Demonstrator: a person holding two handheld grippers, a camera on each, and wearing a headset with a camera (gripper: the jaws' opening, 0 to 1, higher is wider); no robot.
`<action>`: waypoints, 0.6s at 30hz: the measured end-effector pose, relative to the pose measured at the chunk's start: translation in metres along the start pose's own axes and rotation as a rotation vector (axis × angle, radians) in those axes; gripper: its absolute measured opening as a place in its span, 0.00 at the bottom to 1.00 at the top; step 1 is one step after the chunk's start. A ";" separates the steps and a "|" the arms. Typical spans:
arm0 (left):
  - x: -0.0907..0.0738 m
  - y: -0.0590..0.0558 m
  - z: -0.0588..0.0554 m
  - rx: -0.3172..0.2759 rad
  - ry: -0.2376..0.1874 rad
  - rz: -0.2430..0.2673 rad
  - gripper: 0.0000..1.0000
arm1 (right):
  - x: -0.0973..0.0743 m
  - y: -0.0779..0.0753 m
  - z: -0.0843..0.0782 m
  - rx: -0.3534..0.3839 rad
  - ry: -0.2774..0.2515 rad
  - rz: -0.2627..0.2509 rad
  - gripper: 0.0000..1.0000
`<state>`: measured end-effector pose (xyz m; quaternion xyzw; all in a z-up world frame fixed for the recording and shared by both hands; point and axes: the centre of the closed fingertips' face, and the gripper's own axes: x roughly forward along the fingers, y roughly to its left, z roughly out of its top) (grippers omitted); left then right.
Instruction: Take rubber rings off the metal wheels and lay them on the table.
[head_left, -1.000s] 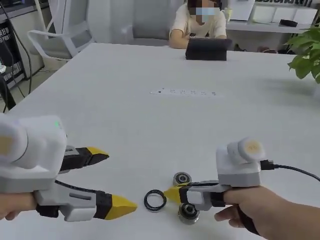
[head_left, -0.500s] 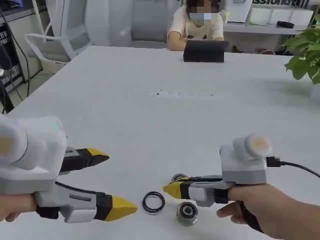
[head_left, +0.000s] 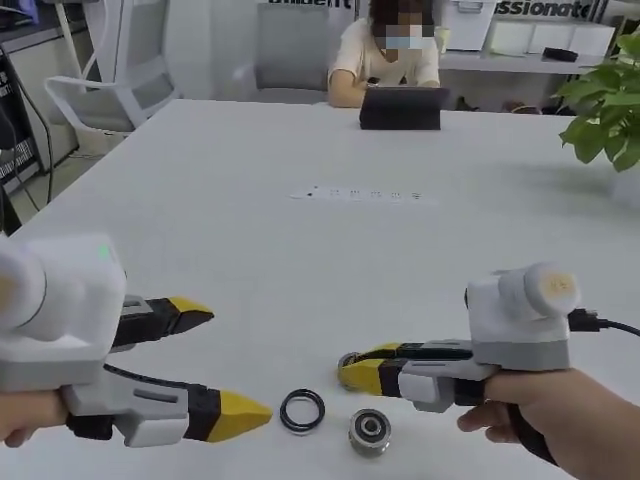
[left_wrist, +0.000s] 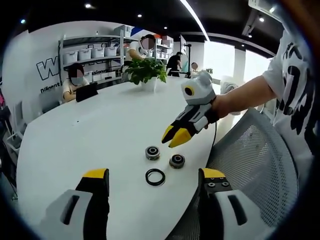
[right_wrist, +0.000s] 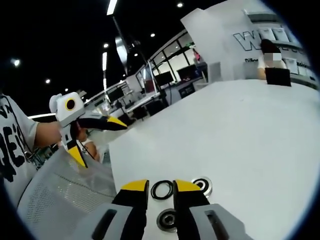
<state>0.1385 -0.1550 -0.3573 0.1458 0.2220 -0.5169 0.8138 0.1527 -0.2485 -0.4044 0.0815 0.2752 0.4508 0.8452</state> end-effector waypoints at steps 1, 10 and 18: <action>0.000 0.000 0.001 0.000 -0.002 0.001 0.70 | -0.003 0.001 0.001 -0.008 -0.002 -0.003 0.18; -0.002 -0.002 0.003 -0.004 -0.008 0.004 0.70 | -0.022 0.005 -0.003 -0.076 0.002 -0.022 0.22; -0.003 -0.003 0.004 -0.003 -0.006 0.009 0.70 | -0.041 0.004 -0.004 -0.147 0.013 -0.058 0.29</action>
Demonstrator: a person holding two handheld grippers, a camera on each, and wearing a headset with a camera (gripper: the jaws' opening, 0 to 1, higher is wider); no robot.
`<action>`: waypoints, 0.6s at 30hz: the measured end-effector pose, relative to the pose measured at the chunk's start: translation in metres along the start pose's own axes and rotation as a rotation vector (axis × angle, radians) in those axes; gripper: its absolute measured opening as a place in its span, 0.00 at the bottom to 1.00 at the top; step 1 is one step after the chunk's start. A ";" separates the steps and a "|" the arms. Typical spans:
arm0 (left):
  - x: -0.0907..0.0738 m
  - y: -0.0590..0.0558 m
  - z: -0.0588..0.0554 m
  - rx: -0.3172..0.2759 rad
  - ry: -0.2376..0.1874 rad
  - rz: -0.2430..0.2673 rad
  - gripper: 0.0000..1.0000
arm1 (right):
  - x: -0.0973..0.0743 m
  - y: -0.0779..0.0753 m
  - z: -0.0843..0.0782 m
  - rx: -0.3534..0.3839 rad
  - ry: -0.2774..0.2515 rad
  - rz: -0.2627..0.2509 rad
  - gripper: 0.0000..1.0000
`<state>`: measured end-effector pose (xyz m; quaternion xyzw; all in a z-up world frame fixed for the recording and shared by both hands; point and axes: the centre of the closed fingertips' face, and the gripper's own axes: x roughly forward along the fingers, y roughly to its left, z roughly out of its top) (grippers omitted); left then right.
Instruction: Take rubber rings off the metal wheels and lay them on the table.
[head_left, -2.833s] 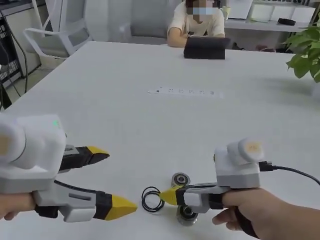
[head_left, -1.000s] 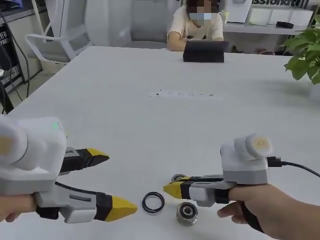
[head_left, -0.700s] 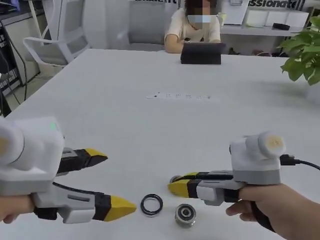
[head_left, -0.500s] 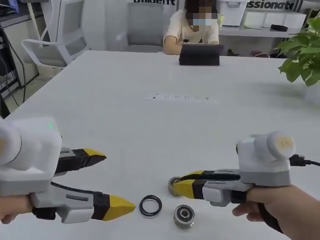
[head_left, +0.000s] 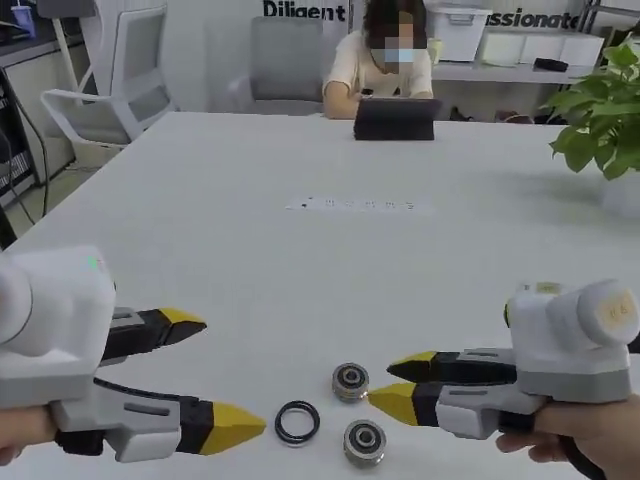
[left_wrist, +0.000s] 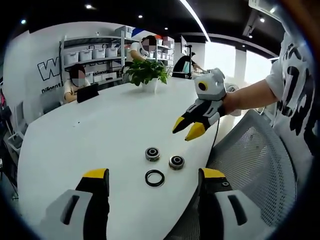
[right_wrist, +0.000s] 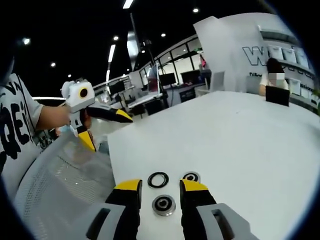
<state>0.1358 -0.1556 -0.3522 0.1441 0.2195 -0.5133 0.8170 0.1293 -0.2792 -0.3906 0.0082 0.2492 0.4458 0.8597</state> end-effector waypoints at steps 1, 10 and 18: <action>0.000 0.000 0.000 0.000 0.000 0.000 0.70 | -0.002 0.000 0.000 -0.010 0.003 -0.006 0.30; 0.000 -0.001 -0.001 0.005 0.003 0.001 0.70 | -0.023 -0.003 -0.006 -0.067 0.018 -0.052 0.37; -0.003 0.000 -0.003 0.002 0.003 0.005 0.70 | -0.039 0.000 -0.015 -0.112 0.049 -0.083 0.43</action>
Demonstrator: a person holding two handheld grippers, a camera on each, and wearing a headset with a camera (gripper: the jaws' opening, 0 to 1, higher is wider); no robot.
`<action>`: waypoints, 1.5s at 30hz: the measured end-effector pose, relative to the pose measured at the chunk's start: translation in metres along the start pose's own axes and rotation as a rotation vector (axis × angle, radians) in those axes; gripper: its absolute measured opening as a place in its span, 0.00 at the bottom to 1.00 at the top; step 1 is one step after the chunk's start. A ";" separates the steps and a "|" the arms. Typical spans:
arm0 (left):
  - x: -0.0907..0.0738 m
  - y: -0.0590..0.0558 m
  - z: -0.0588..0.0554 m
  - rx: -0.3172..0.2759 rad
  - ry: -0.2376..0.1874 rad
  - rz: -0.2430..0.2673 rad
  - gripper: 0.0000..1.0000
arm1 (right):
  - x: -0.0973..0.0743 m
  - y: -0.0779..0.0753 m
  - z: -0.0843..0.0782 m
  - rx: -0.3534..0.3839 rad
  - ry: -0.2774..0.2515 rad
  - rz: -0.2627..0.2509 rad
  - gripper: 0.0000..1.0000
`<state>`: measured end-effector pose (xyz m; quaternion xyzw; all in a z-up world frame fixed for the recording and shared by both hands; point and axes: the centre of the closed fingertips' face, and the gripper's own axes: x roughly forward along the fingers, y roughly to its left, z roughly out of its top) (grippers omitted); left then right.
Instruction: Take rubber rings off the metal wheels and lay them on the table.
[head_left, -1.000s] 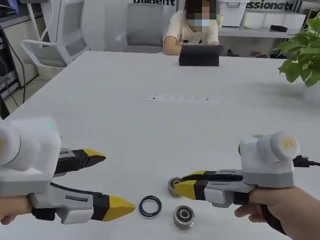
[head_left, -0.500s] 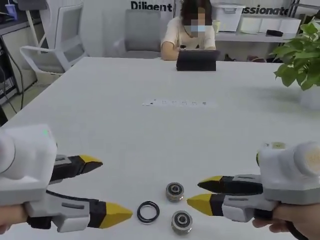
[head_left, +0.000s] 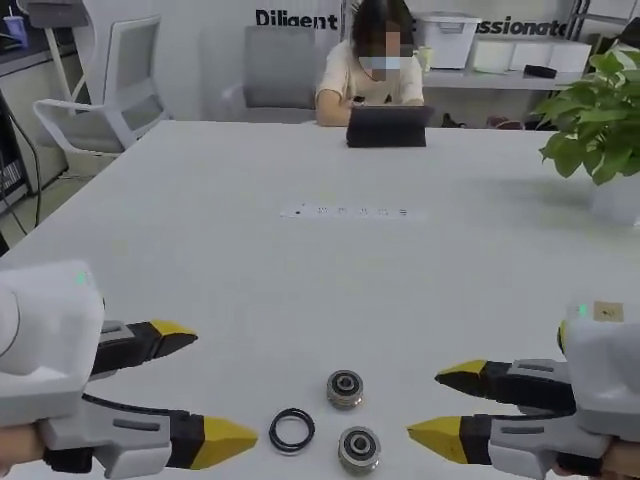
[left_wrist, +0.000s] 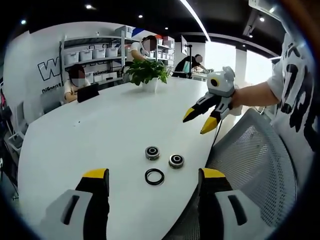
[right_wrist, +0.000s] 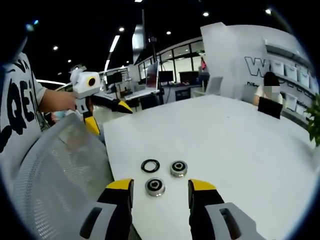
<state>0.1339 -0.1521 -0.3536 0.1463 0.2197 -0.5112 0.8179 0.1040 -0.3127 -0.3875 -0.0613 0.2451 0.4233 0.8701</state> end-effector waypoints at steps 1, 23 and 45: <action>-0.001 0.000 0.000 0.000 0.001 0.002 0.70 | -0.001 0.000 -0.001 -0.009 0.005 -0.004 0.43; -0.007 0.000 -0.004 0.001 0.006 0.018 0.71 | -0.019 -0.006 -0.010 -0.067 0.039 -0.047 0.49; -0.010 0.000 -0.005 0.008 0.019 0.027 0.71 | -0.027 -0.009 -0.015 -0.069 0.048 -0.067 0.55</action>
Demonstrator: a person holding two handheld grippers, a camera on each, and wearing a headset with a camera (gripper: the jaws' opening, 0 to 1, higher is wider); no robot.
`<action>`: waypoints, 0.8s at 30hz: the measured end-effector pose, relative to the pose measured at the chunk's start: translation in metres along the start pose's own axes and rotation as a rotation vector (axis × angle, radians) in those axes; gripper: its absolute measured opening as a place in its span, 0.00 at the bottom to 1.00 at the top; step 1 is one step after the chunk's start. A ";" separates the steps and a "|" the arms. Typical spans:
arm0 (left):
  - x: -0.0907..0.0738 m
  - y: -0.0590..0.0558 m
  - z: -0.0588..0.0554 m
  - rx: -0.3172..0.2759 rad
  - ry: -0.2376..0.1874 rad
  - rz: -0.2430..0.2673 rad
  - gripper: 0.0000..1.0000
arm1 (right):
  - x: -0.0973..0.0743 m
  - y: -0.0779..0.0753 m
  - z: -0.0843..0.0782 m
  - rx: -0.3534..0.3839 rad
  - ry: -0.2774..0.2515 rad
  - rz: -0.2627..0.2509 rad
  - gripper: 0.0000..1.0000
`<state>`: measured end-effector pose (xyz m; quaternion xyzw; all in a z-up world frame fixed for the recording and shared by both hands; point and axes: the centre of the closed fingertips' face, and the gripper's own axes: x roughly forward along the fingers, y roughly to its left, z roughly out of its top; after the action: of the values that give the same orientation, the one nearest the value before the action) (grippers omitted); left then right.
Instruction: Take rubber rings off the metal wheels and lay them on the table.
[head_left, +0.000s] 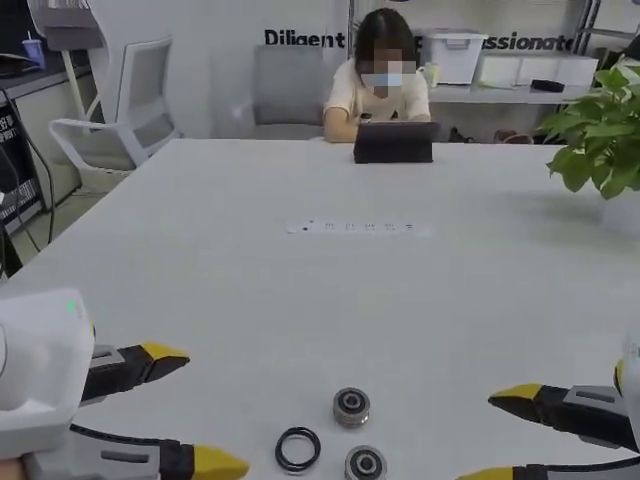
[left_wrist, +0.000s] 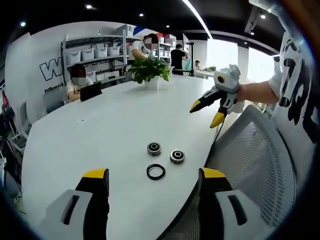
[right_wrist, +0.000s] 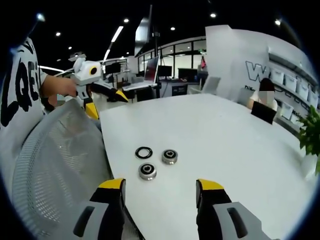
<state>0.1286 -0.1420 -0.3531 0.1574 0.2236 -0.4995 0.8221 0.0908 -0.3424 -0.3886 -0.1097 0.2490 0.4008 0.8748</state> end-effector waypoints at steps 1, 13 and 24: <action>0.000 0.000 0.000 0.001 0.000 0.000 0.71 | 0.000 0.000 0.000 0.000 0.000 0.000 0.55; 0.000 -0.003 0.001 0.007 0.004 -0.004 0.71 | -0.004 0.000 -0.002 -0.007 0.002 -0.009 0.56; -0.001 -0.004 0.003 0.008 0.004 -0.001 0.71 | -0.006 -0.001 0.000 -0.012 -0.003 -0.013 0.56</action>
<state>0.1252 -0.1446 -0.3503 0.1618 0.2233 -0.5006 0.8206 0.0879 -0.3466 -0.3861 -0.1159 0.2444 0.3970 0.8771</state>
